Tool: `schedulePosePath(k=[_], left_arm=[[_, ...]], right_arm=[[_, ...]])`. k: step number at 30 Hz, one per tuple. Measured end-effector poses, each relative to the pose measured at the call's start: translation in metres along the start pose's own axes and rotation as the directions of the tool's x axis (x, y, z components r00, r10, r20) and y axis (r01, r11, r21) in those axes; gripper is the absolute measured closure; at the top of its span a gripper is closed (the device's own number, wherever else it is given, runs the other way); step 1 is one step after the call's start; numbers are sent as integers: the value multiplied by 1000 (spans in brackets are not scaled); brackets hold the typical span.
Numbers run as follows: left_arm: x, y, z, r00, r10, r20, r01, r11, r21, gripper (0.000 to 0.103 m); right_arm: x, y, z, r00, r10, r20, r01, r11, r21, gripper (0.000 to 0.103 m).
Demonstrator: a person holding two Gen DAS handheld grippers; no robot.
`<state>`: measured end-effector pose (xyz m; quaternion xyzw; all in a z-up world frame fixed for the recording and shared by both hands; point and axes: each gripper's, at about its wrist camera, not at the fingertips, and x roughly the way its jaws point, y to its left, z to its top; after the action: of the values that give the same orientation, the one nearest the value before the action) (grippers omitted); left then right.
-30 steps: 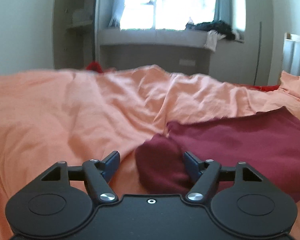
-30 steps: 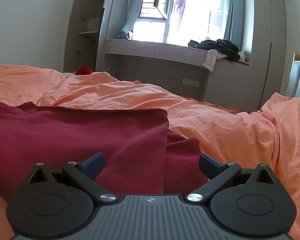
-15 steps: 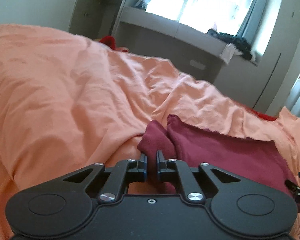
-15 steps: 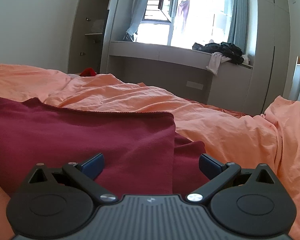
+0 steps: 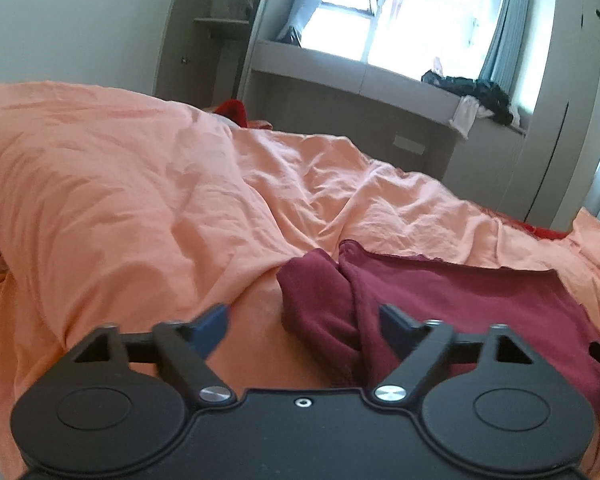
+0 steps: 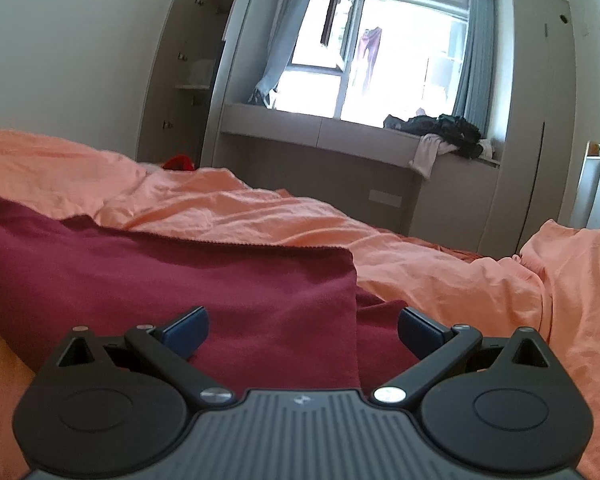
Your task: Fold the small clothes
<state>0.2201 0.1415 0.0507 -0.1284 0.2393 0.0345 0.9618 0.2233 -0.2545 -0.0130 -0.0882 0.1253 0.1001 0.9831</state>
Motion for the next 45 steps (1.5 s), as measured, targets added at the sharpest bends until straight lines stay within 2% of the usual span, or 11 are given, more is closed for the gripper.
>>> schedulePosePath(k=[1,2,10,16,20,24,30,36,45], left_arm=[[-5,-1,-3,1000,0,11,1,1000,-7,3],[-12,-2,-8,1000,5,25,-5,1000,-19,2],[-38,-21,-43,999,-23,37,24,999,-31,1],[-33,-38,-66,994,-105,0,105,991,-80,1],[-21,-42,-72,982,-190,-14,185,967,-177,1],[-3,-44,-76,973,-228,-42,211,947,-244,1],[11,-44,-80,975,-216,-43,197,942,-270,1],[15,-40,-81,976,-215,-33,196,937,-291,1],[23,-50,-74,987,-155,-36,142,961,-239,1]], right_arm=[[-3,1,0,1000,1,10,-1,1000,9,0],[-5,2,0,1000,0,21,0,1000,18,0],[-19,29,-3,994,44,96,-48,998,35,0],[-21,56,-5,987,87,132,-87,996,-10,0],[-20,70,-4,985,92,147,-89,996,-26,0],[-15,78,-4,985,93,143,-91,996,-22,0],[-3,91,-16,991,95,95,-92,995,-34,0],[1,98,-24,991,72,111,-70,997,-23,0],[1,110,-32,990,22,143,-13,998,-65,0]])
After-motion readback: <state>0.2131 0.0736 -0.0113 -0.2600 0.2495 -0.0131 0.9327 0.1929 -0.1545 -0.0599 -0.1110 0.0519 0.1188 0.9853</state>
